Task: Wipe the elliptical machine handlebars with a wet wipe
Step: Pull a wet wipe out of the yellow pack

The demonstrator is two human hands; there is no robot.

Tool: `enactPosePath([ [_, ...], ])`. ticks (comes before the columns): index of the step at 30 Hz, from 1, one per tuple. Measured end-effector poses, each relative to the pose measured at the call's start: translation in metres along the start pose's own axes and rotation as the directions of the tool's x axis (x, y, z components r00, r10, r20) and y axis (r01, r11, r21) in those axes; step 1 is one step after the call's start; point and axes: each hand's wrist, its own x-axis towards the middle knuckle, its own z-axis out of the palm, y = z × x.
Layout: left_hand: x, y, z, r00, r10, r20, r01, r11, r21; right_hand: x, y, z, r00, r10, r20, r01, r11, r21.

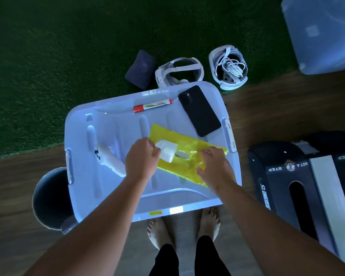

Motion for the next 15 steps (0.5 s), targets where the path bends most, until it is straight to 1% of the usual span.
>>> enactPosePath([
  [3,0.004,-0.007,-0.010,0.990,-0.142,0.023,0.144,0.984,-0.104,0.004,-0.006,0.000,0.999,0.027,-0.023,-0.027,1.000,-0.003],
  [5,0.002,-0.006,-0.014,0.987,-0.158,0.040,0.162,0.978,-0.129,0.009,-0.016,-0.002,1.000,0.009,-0.022,-0.009,1.000,0.017],
  [8,0.002,-0.007,-0.014,0.989,-0.140,0.053,0.146,0.981,-0.126,0.018,-0.036,-0.004,0.994,-0.113,0.006,0.113,0.994,-0.001],
  [10,0.002,-0.010,-0.012,0.992,-0.113,0.055,0.118,0.987,-0.107,0.026,-0.046,-0.005,0.988,-0.157,0.008,0.157,0.987,-0.029],
  [12,0.000,-0.011,-0.009,0.996,-0.073,0.054,0.078,0.994,-0.082,0.033,-0.051,-0.006,0.987,-0.158,-0.004,0.157,0.985,-0.078],
  [15,-0.004,-0.011,-0.004,0.998,-0.029,0.052,0.032,0.999,-0.043,0.041,-0.054,-0.007,0.992,-0.122,-0.025,0.118,0.984,-0.132],
])
